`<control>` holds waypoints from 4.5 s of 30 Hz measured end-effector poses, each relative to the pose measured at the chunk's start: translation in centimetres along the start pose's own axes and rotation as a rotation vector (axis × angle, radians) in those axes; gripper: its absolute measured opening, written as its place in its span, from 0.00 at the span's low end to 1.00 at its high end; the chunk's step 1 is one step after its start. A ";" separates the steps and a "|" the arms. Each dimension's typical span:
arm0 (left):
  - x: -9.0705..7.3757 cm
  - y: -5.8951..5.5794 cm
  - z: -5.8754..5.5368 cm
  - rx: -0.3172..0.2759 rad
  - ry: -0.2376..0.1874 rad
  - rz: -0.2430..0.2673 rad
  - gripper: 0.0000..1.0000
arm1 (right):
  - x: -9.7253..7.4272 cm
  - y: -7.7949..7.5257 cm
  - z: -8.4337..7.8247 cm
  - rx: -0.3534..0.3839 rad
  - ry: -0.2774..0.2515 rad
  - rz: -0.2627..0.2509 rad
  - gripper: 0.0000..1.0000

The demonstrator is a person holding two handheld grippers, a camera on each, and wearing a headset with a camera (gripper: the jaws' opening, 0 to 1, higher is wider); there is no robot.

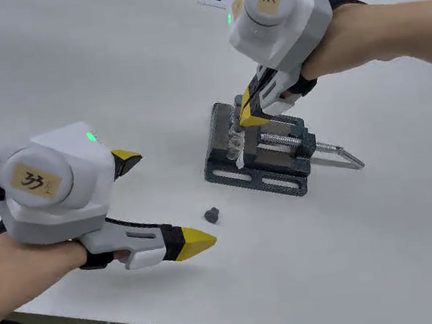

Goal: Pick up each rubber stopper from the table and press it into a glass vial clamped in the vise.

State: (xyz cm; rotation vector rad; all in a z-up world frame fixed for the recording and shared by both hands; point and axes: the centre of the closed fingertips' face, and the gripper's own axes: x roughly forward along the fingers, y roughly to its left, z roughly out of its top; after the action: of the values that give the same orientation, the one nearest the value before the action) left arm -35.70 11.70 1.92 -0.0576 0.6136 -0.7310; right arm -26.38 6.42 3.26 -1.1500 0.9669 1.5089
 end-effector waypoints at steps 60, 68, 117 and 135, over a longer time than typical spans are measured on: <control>1.2 -0.8 2.0 0.025 0.007 -0.009 0.92 | 0.2 -0.1 0.4 0.090 0.028 -0.025 0.00; 0.8 -1.2 2.1 0.025 0.002 -0.005 0.91 | 0.2 0.3 0.6 0.070 -0.027 -0.052 0.00; -1.0 -0.9 2.0 0.063 0.006 0.005 0.92 | 1.3 8.1 -0.1 0.249 -0.364 -0.092 0.41; -2.3 -1.0 0.6 0.049 0.007 0.007 0.91 | 6.6 9.5 1.7 0.405 -0.395 -0.074 0.20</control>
State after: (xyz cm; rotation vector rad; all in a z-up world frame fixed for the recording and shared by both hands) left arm -37.32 12.33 3.84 -0.0078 0.6022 -0.7393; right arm -36.51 7.50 -2.46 -0.5661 0.8900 1.3351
